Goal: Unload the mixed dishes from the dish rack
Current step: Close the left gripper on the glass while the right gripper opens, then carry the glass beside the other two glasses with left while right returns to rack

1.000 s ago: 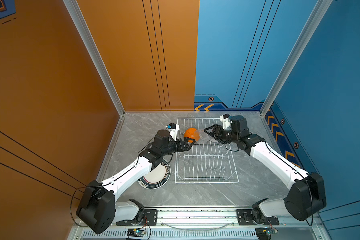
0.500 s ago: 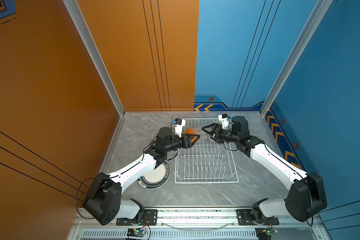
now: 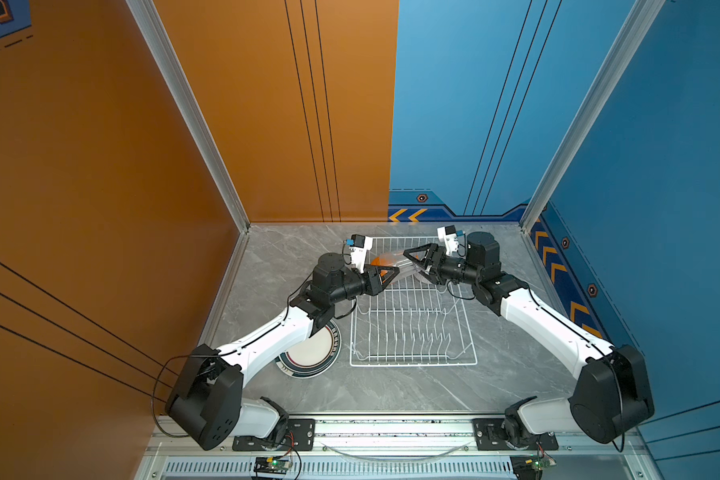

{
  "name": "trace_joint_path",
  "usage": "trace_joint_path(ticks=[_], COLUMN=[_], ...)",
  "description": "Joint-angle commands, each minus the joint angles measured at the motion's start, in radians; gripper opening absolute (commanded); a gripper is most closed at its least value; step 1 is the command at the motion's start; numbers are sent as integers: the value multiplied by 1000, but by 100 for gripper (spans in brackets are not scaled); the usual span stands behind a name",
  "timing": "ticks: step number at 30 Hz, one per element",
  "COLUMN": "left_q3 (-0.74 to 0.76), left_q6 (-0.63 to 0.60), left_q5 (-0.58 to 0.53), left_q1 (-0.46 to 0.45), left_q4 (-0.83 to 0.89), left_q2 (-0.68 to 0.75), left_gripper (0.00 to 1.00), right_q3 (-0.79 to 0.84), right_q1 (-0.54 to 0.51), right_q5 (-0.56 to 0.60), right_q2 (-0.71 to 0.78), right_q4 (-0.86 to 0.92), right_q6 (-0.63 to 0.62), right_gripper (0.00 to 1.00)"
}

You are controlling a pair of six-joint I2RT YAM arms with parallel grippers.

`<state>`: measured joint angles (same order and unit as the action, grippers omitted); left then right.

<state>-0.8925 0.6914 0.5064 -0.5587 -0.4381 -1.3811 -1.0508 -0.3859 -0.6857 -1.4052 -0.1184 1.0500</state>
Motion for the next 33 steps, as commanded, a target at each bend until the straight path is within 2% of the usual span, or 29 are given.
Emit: trace_joint_path(ticks=[1,5,7,11,14,20,25,29,31,33], left_q3=[-20,-12,-9,-13,-28,-112,-202,-226,-212,-192], left_q6=[-22,-4,0,-5,-50,-213,-313,-317,-306,-296], left_q5=[-9,-29,-38,-47,-71,-257,-497,-693,-712,-673], left_q1=[-10,-1,2,9,13,26,54,138,230,339], left_q4=[-25,-21,-15,25,111,496,892,1143,1218,1258], left_q2=[23,26,28,34,62,166,266,345,376,402], left_gripper=[26,0,0,0,0,0,0,0,0,0], right_q3=[29,53,57,63,69,48,30,54,52,47], right_q1=[-5,-3,-3,2,9,18,18,21,19,20], right_q5=[-41,-45,-47,-43,-23,62,202,267,294,317], right_q2=[9,10,10,18,27,66,113,138,140,138], right_q4=[-63,-102,-111,-110,-93,62,232,261,281,301], right_q6=[26,52,57,55,43,-72,-211,-254,-278,-305], right_gripper=[58,59,60,70,83,100,100,100,100,100])
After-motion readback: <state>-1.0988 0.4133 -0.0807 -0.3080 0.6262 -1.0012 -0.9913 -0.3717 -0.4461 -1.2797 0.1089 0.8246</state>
